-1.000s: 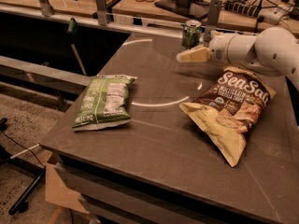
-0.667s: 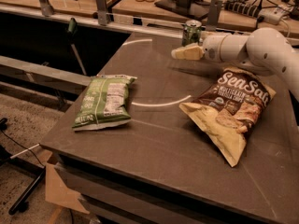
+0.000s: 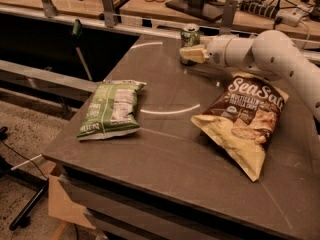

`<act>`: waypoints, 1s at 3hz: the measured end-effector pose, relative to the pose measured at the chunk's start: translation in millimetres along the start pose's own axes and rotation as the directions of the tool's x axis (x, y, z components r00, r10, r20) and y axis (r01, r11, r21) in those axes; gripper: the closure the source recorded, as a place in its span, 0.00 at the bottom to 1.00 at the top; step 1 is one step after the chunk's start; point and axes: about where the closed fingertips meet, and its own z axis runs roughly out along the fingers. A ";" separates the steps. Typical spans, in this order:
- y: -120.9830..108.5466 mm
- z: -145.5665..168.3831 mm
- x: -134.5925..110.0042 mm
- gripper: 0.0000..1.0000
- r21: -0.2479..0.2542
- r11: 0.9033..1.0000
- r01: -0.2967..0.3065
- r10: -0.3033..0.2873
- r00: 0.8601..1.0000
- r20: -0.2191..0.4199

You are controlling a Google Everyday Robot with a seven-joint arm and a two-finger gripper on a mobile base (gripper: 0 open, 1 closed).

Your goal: Pick green can

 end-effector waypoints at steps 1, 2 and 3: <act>7.6 -7.3 -16.1 0.88 -0.024 0.999 0.024 -0.024 1.000 0.005; 23.5 -38.1 -51.9 1.00 -0.086 0.994 0.066 -0.063 0.997 0.039; 37.2 -38.1 -47.6 1.00 -0.138 0.988 0.068 -0.065 0.998 0.024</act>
Offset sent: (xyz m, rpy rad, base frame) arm -0.0959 0.0044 0.1066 -0.0222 -0.0600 0.2576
